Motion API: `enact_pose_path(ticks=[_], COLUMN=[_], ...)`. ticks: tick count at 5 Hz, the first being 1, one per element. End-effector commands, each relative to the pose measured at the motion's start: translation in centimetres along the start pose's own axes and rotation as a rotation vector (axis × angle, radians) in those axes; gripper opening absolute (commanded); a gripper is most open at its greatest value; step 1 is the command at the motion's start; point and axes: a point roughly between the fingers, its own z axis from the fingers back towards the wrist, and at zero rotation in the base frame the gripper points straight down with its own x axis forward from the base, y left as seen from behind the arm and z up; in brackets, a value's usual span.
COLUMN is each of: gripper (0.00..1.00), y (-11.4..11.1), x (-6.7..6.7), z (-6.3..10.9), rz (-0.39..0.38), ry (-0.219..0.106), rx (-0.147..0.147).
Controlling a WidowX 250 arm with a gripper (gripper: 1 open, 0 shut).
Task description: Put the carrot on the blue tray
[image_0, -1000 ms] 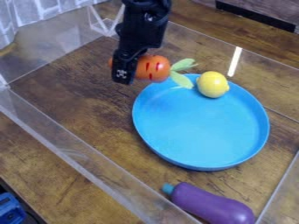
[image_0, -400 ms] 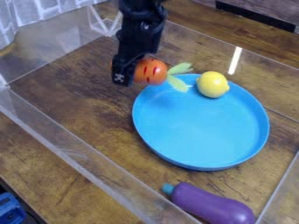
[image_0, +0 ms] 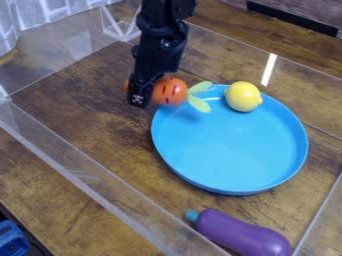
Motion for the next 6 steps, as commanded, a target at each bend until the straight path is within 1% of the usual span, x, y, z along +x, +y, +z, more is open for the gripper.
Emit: enact_pose_path(ticks=[1,3,5,6], gripper=[0.0,0.0,0.0,0.0], y=[1.3,1.7,3.0,3.2], x=[1.2,3.6,2.2,2.1], z=[1.7,1.3,-0.8,-1.5], rz=[0.027,-0.099,-0.122,-0.156], ry=[-0.016,-0.039,-0.038,-0.038], rx=[0.056,0.08,0.085,0.091])
